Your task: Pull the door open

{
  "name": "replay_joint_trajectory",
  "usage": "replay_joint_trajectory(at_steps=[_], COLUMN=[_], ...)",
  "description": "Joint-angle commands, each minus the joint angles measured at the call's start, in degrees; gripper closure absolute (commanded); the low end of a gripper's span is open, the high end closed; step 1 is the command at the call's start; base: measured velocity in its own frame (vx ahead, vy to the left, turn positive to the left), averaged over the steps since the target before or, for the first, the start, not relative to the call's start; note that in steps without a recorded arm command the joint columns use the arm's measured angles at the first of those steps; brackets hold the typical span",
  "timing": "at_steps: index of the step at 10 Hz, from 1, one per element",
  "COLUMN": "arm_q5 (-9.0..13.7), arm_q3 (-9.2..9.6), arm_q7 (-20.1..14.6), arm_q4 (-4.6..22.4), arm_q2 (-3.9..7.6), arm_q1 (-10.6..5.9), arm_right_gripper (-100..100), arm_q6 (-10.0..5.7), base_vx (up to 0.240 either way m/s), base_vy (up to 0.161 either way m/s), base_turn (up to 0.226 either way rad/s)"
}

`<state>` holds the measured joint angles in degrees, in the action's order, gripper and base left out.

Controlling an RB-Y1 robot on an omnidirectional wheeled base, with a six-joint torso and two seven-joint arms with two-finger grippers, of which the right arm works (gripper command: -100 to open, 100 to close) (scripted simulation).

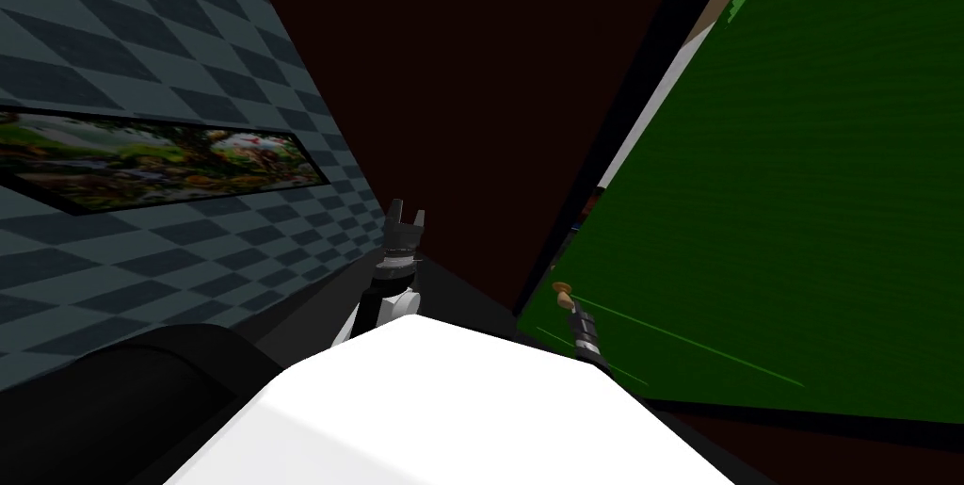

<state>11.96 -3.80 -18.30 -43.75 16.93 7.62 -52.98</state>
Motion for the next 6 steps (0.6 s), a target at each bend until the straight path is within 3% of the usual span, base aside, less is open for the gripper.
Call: replay_joint_trajectory(at_steps=[1,2,5,6], arm_q5=[0.7,0.7,2.5,3.5], arm_q3=[1.44,1.44,2.4,1.92], arm_q7=[-2.9,-3.0,-7.7,-8.7], arm_q4=[-1.1,-1.1,-0.7,-0.4], arm_q2=[-0.59,-0.59,-0.3,0.16], arm_q1=[-0.42,-0.42,-0.98,-0.05], arm_right_gripper=[100,100,100,-100], arm_q6=[0.01,0.01,0.28,1.1], base_vx=[-0.033,-0.026,-0.045,-0.043], base_vy=[-0.012,-0.001,-0.012,-0.025], base_turn=[0.034,0.04,0.057,0.008])
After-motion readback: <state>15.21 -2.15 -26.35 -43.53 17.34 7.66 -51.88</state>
